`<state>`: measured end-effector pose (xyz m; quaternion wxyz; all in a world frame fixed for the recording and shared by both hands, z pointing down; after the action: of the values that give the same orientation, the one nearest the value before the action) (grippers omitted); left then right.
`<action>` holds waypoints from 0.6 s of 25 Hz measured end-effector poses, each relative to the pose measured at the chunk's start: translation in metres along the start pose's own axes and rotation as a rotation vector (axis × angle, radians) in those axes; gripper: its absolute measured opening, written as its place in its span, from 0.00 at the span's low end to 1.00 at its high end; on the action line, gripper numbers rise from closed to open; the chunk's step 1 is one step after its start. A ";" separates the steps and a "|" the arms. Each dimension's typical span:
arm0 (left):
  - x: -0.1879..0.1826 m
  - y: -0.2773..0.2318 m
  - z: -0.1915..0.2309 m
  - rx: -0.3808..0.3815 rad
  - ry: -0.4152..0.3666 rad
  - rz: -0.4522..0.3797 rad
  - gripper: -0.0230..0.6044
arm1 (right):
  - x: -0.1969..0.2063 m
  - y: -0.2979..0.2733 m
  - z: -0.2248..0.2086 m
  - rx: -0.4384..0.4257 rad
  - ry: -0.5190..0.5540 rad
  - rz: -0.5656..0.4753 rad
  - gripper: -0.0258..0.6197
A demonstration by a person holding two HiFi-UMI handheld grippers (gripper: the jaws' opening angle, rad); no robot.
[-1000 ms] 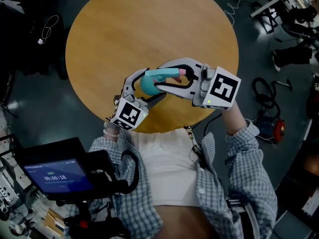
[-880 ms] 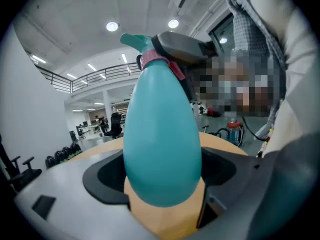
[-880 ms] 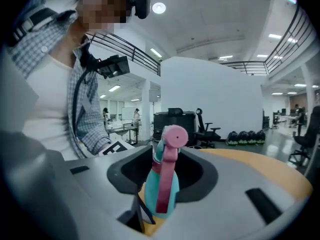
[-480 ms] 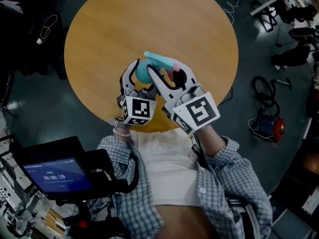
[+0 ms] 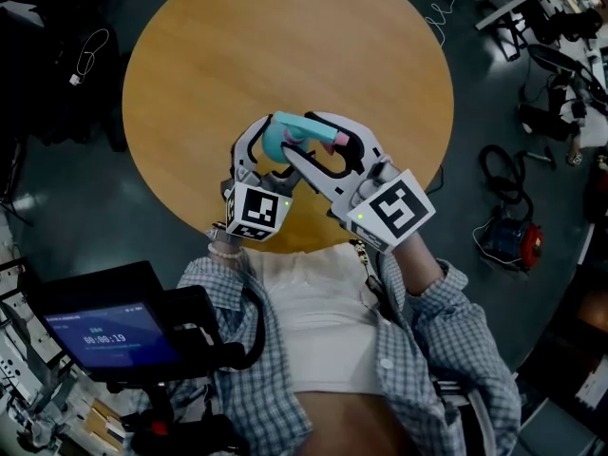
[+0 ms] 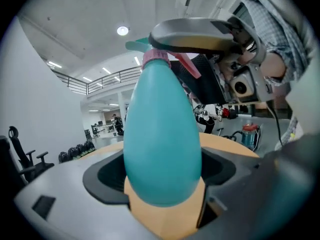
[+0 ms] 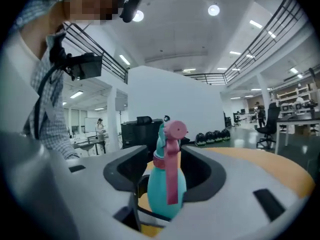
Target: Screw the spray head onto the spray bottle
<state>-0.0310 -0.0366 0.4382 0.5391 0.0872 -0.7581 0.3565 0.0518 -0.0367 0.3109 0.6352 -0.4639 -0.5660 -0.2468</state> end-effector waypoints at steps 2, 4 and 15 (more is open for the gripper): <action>0.002 0.002 0.003 0.018 0.007 -0.008 0.73 | -0.003 0.010 -0.001 -0.076 0.033 -0.006 0.33; 0.004 0.004 0.005 0.036 0.026 -0.017 0.73 | -0.008 0.024 -0.001 -0.170 0.042 -0.038 0.33; 0.005 0.011 0.018 0.003 0.046 -0.005 0.73 | -0.006 0.044 -0.049 0.072 0.122 0.004 0.03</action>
<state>-0.0522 -0.0384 0.4342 0.5571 0.0818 -0.7447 0.3583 0.1113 -0.0609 0.2947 0.6852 -0.4262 -0.5339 -0.2526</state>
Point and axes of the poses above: the fingertips, and each gripper's own axes: y backward along the fingers, z to its left, x out of its underside, the point moved 7 cm from there along y, backward along the fingers, and after that the axes turned 11 degrees about z, right-handed, at the moved point
